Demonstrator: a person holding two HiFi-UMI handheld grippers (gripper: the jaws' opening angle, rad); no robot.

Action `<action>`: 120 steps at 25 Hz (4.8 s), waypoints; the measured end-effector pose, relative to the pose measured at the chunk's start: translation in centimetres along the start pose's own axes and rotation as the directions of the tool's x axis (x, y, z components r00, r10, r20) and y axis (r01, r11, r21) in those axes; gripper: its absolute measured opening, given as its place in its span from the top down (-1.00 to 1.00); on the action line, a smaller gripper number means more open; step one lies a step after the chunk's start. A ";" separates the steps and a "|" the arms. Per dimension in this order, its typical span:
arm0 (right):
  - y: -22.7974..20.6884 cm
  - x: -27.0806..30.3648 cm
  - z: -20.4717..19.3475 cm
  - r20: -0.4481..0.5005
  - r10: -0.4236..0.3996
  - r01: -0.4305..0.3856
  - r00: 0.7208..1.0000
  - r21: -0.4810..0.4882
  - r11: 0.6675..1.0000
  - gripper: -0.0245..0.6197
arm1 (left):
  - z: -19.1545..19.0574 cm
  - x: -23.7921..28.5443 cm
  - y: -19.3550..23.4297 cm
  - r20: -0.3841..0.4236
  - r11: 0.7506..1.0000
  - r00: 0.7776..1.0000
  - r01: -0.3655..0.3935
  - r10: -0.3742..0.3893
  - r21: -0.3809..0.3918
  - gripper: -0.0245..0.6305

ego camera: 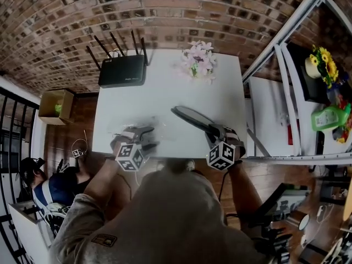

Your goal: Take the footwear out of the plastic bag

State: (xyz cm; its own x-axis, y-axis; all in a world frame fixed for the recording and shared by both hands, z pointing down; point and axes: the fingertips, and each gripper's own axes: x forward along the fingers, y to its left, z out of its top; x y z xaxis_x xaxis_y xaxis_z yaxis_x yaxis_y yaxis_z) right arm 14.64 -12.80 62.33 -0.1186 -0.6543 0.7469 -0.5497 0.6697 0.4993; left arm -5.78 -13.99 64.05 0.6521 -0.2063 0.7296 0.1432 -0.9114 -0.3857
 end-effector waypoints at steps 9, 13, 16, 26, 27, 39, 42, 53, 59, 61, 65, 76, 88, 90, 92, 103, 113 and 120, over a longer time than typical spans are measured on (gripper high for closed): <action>1.0 1.4 -0.4 -0.044 -0.039 0.035 0.998 -0.088 0.995 0.46 | -0.6 -0.6 -0.9 0.009 0.998 1.000 -0.022 0.023 -0.057 0.06; 1.9 1.7 -0.3 -0.059 -0.026 0.019 0.998 -0.115 0.993 0.42 | -0.6 -1.0 -1.1 0.018 0.996 0.999 -0.027 0.029 -0.084 0.06; 3.0 2.1 -0.1 -0.072 0.002 -0.011 0.997 -0.132 0.991 0.36 | -0.6 -1.2 -1.2 0.024 0.994 0.999 -0.031 0.034 -0.103 0.06; 6.3 2.6 0.2 -0.105 0.140 -0.152 0.985 -0.119 0.981 0.04 | 0.2 -1.3 -1.2 0.064 0.990 0.997 -0.032 0.041 -0.139 0.06; 6.7 2.7 0.2 -0.110 0.163 -0.176 0.980 -0.113 0.978 0.02 | 0.3 -1.3 -1.1 0.068 0.990 0.997 -0.031 0.041 -0.140 0.06; 7.9 3.1 0.0 -0.137 0.248 -0.256 0.959 -0.046 0.965 0.06 | 0.3 -1.5 -0.8 0.108 0.981 0.993 -0.036 0.058 -0.192 0.06; 7.2 2.6 0.7 -0.111 0.226 -0.229 0.968 -0.018 0.973 0.16 | 0.6 -1.9 -0.4 0.144 0.965 0.987 -0.037 0.077 -0.260 0.06; 5.4 -1.2 4.2 0.070 0.099 -0.118 0.993 0.338 0.934 0.54 | 3.1 -3.7 0.1 0.356 0.829 0.915 0.044 0.191 -0.558 0.19; 6.3 -3.4 5.1 0.150 0.053 -0.113 0.987 0.420 0.901 0.68 | 4.3 -4.8 -0.2 0.365 0.771 0.888 0.018 0.281 -0.637 0.62; 6.3 -4.4 5.4 0.189 0.036 -0.119 0.981 0.448 0.886 0.71 | 4.8 -5.3 -0.7 0.358 0.761 0.882 -0.002 0.307 -0.649 0.70; 6.8 -7.3 5.4 0.251 0.015 -0.128 0.968 0.441 0.888 0.80 | 6.7 -5.8 -2.5 0.336 0.753 0.875 -0.049 0.349 -0.656 0.78; 12.3 -16.3 1.7 0.393 0.047 -0.212 0.918 0.388 0.897 0.88 | 13.7 -6.9 -12.0 0.285 0.643 0.844 -0.089 0.454 -0.761 0.92; 16.2 -22.9 0.6 0.516 -0.036 -0.304 0.856 0.558 0.772 0.89 | 17.4 -10.6 -18.7 0.283 0.616 0.823 -0.099 0.492 -0.782 0.92; 16.2 -23.4 0.8 0.515 -0.054 -0.305 0.856 0.585 0.751 0.89 | 17.5 -10.8 -18.8 0.288 0.621 0.827 -0.092 0.482 -0.778 0.92; 16.3 -24.0 1.0 0.512 -0.071 -0.306 0.856 0.613 0.729 0.89 | 17.7 -11.3 -19.0 0.294 0.629 0.833 -0.080 0.468 -0.773 0.92; 18.4 -24.8 2.3 0.494 -0.093 -0.280 0.865 0.626 0.728 0.89 | 16.9 -13.2 -20.1 0.320 0.630 0.820 -0.062 0.474 -0.774 0.92; 19.6 -26.1 2.3 0.477 -0.094 -0.265 0.874 0.630 0.730 0.89 | 17.4 -14.2 -21.0 0.328 0.620 0.823 -0.037 0.464 -0.784 0.92; 20.0 -26.2 2.0 0.466 -0.095 -0.254 0.880 0.629 0.735 0.89 | 17.7 -14.2 -21.3 0.342 0.632 0.824 -0.025 0.452 -0.775 0.92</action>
State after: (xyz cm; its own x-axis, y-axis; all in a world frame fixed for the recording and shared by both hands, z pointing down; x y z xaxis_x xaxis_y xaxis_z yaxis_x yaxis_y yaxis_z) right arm 5.07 17.00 51.87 -0.4373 -0.8030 0.4049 -0.8940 0.4370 -0.0989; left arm -4.87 14.62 51.90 0.8563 -0.4607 0.2334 -0.5031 -0.8462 0.1754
